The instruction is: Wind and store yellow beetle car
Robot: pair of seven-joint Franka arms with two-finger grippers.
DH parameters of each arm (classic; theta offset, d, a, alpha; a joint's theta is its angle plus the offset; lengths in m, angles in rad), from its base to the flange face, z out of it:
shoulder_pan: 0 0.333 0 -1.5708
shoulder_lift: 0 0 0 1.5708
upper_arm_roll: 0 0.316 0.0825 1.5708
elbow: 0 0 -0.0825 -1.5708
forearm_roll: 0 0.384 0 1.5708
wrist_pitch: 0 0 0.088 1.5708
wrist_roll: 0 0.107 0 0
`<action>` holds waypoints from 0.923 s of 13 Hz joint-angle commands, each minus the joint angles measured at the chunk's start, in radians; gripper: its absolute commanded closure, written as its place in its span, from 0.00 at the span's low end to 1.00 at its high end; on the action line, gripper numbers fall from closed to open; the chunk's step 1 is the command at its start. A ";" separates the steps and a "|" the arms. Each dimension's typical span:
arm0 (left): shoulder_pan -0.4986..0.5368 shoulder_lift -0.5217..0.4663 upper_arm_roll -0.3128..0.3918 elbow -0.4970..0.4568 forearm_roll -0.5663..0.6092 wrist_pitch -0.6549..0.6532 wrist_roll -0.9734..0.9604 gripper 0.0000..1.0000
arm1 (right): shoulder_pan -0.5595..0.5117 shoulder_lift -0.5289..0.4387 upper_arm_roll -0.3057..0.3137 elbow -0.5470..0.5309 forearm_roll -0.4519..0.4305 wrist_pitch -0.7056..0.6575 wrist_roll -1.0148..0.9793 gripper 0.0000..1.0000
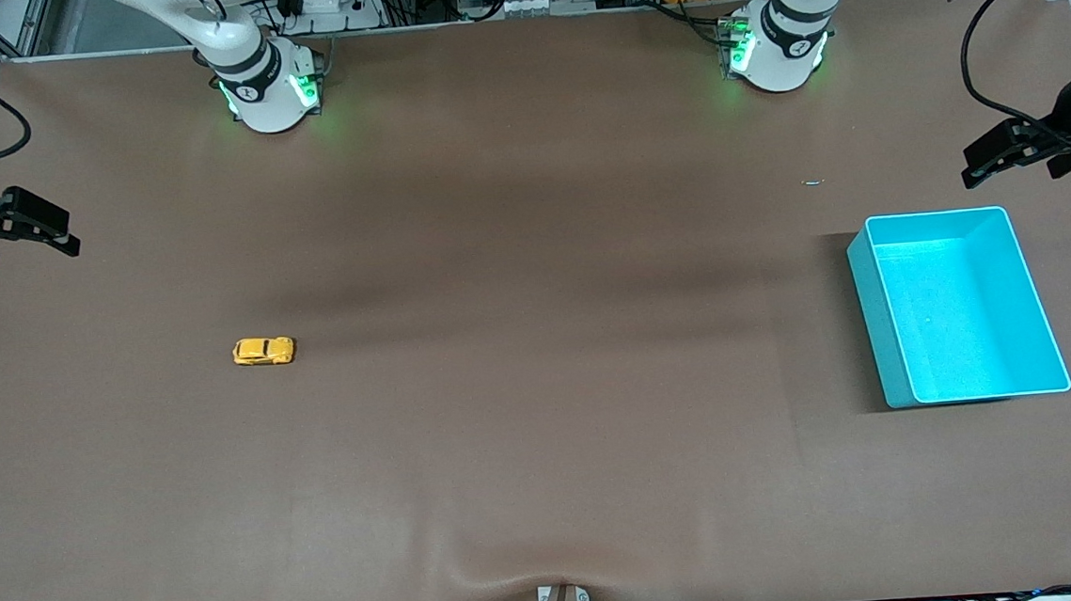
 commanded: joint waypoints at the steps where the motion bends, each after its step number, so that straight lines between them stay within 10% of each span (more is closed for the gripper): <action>1: 0.003 0.001 -0.054 0.008 -0.020 -0.014 0.010 0.00 | -0.025 -0.007 0.013 -0.002 0.023 0.003 0.009 0.00; 12: 0.004 0.001 -0.079 0.007 -0.020 -0.032 0.002 0.00 | 0.053 -0.010 0.021 -0.345 -0.034 0.319 -0.172 0.00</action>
